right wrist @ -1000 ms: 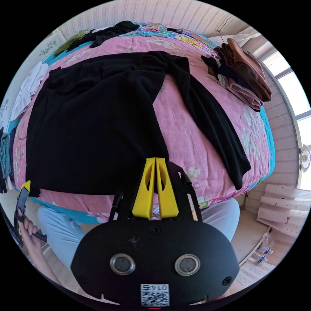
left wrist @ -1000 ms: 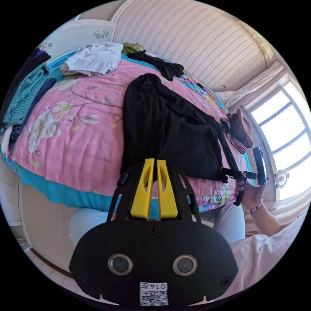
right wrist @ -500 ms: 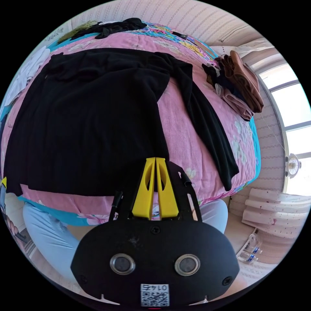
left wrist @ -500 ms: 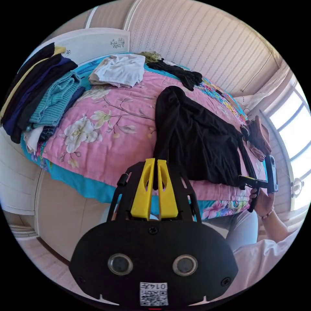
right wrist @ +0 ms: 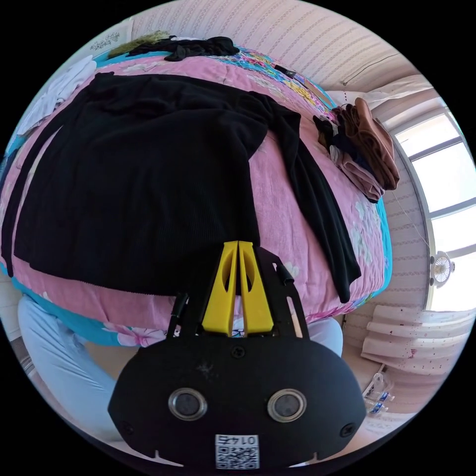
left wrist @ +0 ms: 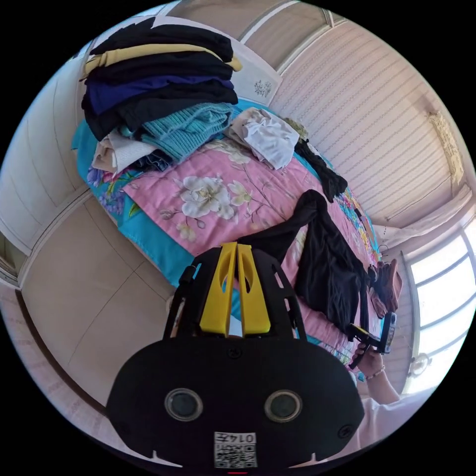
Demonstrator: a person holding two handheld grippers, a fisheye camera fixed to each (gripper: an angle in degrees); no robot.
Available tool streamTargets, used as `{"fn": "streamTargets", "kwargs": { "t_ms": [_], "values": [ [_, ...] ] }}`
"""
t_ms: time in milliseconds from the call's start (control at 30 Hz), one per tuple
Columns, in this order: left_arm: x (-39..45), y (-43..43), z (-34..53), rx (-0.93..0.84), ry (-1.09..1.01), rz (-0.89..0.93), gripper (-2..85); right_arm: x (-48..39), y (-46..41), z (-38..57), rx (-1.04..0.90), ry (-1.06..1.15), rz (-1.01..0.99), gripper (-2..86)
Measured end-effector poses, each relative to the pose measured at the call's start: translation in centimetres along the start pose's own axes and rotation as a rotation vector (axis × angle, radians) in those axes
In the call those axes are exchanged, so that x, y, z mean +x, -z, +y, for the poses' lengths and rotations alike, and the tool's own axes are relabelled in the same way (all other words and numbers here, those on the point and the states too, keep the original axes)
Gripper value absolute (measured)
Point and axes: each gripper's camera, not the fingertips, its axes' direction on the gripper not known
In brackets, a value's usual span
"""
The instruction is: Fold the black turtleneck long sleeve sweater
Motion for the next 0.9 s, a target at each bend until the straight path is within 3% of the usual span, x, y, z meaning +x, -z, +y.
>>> {"fn": "streamTargets", "kwargs": {
  "t_ms": [167, 300, 433, 533, 667, 900],
  "values": [
    [4.8, -1.9, 2.2, -0.123, -0.199, 0.127, 0.6, -0.2, -0.1, 0.7, 0.023, 0.028, 0.031, -1.0],
    [10.1, -4.4, 4.1, -0.150, -0.390, 0.159, 7.0, 0.8, -0.1, 1.1, 0.020, 0.010, -0.013, -1.0],
    [13.1, -7.7, 4.8, -0.178, -0.514, 0.015, 8.3, 2.1, -0.3, 1.4, 0.014, -0.011, -0.062, -1.0],
    [13.1, -10.6, 5.3, -0.265, -0.507, -0.067, 8.4, 2.1, -0.5, 2.0, 0.032, 0.025, -0.035, -1.0],
    [13.8, -10.9, 6.0, -0.231, -0.553, -0.109, 8.2, 2.2, -0.7, 2.7, 0.064, 0.057, 0.000, -0.9],
    [13.5, -10.7, 6.5, -0.192, -0.547, -0.080, 7.9, 5.9, -1.1, 3.7, 0.091, 0.025, -0.144, -0.9]
  ]
}}
